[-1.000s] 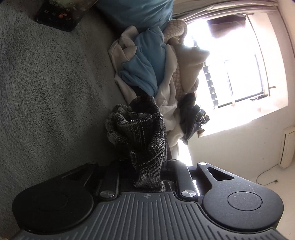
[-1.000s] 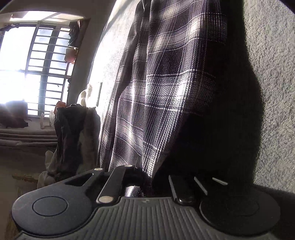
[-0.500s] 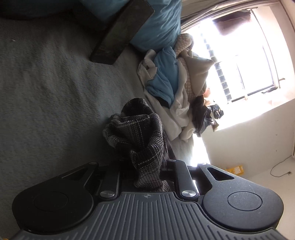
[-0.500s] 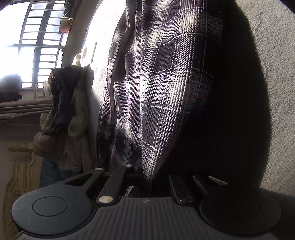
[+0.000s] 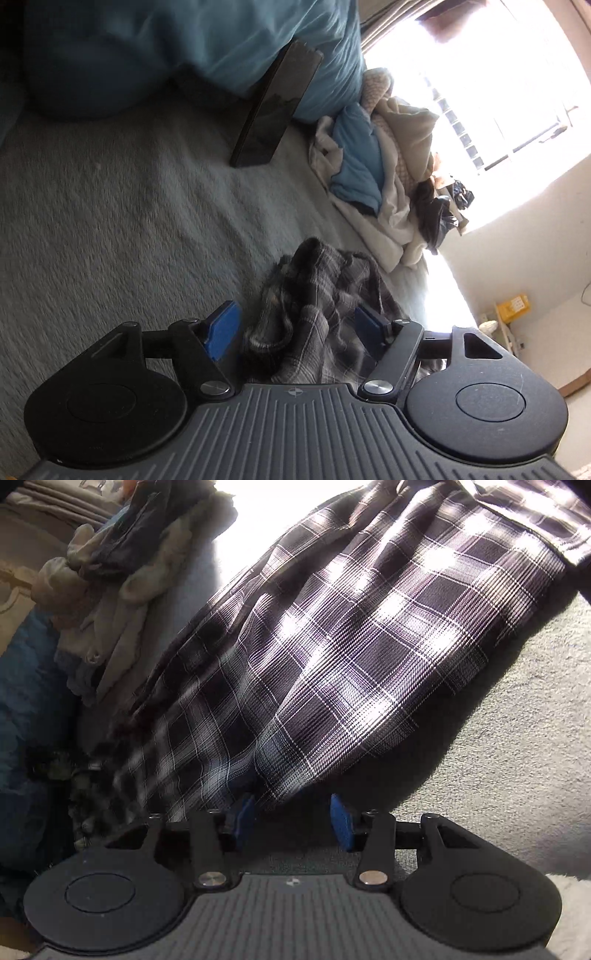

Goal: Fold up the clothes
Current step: 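Grasp the pajama pants fabric with the left gripper while the right gripper holds the shirt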

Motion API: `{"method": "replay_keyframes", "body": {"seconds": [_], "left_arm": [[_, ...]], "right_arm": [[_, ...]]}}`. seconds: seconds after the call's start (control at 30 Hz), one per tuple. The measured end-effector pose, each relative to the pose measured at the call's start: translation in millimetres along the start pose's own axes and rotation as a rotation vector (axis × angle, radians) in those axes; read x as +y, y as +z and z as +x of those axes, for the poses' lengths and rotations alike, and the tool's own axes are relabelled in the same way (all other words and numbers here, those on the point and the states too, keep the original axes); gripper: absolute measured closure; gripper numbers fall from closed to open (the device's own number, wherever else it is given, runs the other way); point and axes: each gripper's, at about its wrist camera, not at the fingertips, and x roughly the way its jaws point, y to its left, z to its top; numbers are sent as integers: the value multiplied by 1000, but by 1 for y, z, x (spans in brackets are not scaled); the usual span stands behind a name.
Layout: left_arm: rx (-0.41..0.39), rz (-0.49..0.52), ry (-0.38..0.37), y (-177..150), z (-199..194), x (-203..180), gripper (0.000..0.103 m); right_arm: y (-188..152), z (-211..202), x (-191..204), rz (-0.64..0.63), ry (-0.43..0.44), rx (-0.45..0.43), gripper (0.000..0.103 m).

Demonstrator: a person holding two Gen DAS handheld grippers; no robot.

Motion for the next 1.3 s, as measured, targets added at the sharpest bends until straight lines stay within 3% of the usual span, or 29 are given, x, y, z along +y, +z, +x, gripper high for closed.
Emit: {"method": "replay_keyframes", "body": {"seconds": [0.17,0.33,0.43,0.5,0.63,0.7,0.77,0.83,0.93,1.0,1.07,1.13,1.2,1.23,1.27,1.3], "left_arm": [[24,160,32,20,38,-26,20],[81,265,27,16,72,-47,19],[58,336,8,11,78,-56,27],[41,398,2,7,79,-61,47],[46,481,5,3,86,-63,66],[56,494,-3,3,89,-60,76],[60,495,-7,3,90,-56,84],[72,478,-11,4,93,-50,85],[104,430,-25,10,98,-41,81],[128,383,-54,15,99,-37,65],[141,362,-76,17,100,-36,46],[143,370,-78,17,102,-38,45],[135,393,-64,15,103,-40,46],[127,413,-45,14,103,-42,57],[119,433,-25,14,103,-44,76],[112,441,-20,13,101,-45,84]], "right_arm": [[15,-16,90,-484,0,-161,55],[20,39,184,-953,-21,-239,55],[11,80,225,-1222,-52,-259,56],[14,106,241,-1303,-32,-256,56],[25,148,253,-1367,-42,-197,60],[30,162,252,-1375,-47,-149,71],[32,171,247,-1382,-64,-126,94],[33,175,241,-1388,-80,-127,97],[35,173,236,-1370,-76,-141,96],[35,168,236,-1369,-71,-164,94],[34,167,235,-1383,-82,-181,77],[35,172,232,-1386,-101,-188,69],[38,175,230,-1363,-94,-175,71],[40,176,229,-1345,-85,-167,82],[41,175,230,-1336,-87,-168,92],[41,174,230,-1333,-95,-174,102]]}}
